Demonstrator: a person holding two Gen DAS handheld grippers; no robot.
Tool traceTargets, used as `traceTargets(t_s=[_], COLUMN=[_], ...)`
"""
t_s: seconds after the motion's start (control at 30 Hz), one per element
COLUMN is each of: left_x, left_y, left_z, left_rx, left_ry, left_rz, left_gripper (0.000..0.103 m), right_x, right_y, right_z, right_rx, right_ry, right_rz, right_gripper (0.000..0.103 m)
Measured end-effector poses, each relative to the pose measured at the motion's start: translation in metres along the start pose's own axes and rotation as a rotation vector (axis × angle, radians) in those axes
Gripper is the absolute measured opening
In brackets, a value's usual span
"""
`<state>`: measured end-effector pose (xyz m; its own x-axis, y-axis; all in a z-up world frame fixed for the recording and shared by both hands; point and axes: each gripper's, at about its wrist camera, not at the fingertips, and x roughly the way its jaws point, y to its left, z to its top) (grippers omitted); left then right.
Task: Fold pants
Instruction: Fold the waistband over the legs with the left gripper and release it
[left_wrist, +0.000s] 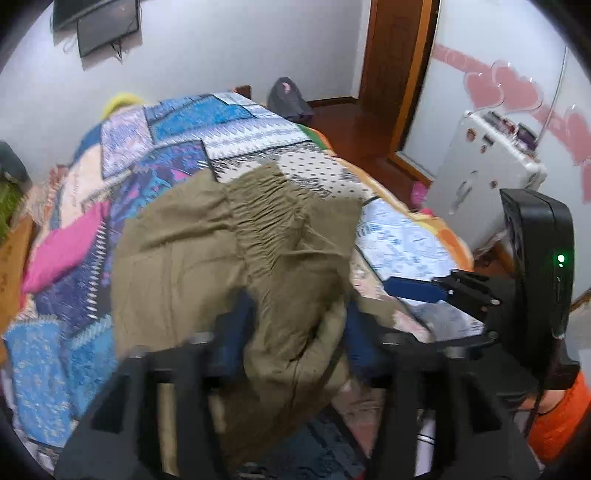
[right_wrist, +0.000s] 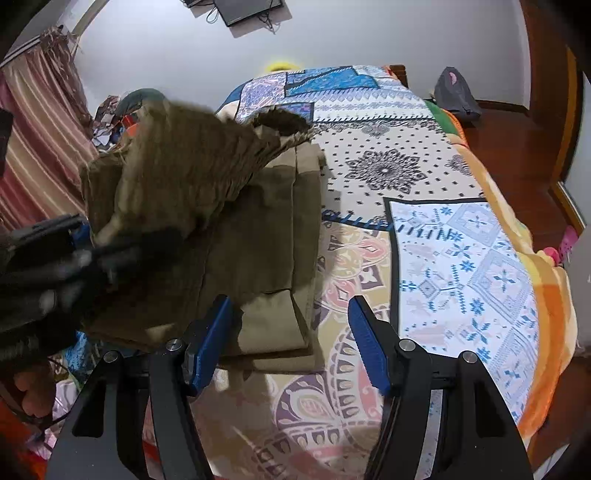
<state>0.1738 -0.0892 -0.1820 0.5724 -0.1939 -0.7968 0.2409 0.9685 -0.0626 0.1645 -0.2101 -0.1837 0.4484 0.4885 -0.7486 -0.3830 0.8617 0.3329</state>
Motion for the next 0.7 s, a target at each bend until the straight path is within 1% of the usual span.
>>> traceTargets(t_s=[0.03,0.13,0.27,0.33,0.4,0.5,0.57,0.63,0.7], left_x=[-0.002,-0.008,-0.029,-0.038,-0.046,-0.045,-0.04,-0.036,-0.028], left_y=[0.001,0.0,0.009,0.017,0.031,0.052,0.068,0.079,0.087], left_z=[-0.001,0.0,0.003,0.005,0.005,-0.001,-0.011,-0.021,-0.033], left_rx=[-0.016,-0.029,-0.052,-0.062,-0.072,-0.09,-0.111,-0.13,-0.149], left_ry=[-0.009,-0.02,-0.071,-0.091,-0.106,-0.086,-0.05,-0.026,0.01], left_rz=[-0.017,-0.037,-0.064,-0.06,-0.03,0.016,0.042,0.06,0.066], left_gripper=[0.071,0.071,0.071,0.071,0.071,0.071,0.071,0.071,0.071], right_x=[-0.003,-0.016,-0.036,-0.045,-0.051,-0.056,-0.055,-0.049,-0.037], right_y=[-0.001,-0.006,-0.01,-0.008,-0.004,0.008,0.019,0.028,0.035], right_z=[0.0,0.0,0.006,0.01,0.016,0.024,0.028,0.029,0.028], right_rx=[0.007,0.02,0.025,0.02,0.012,-0.006,-0.029,-0.052,-0.071], right_ry=[-0.007,-0.031,-0.071,-0.095,-0.12,-0.154,-0.167,-0.168,-0.149], right_rz=[-0.001,-0.019,-0.044,-0.05,-0.046,-0.018,0.002,0.009,0.012], right_gripper=[0.061,0.061,0.061,0.061,0.061,0.061,0.062,0.062,0.062])
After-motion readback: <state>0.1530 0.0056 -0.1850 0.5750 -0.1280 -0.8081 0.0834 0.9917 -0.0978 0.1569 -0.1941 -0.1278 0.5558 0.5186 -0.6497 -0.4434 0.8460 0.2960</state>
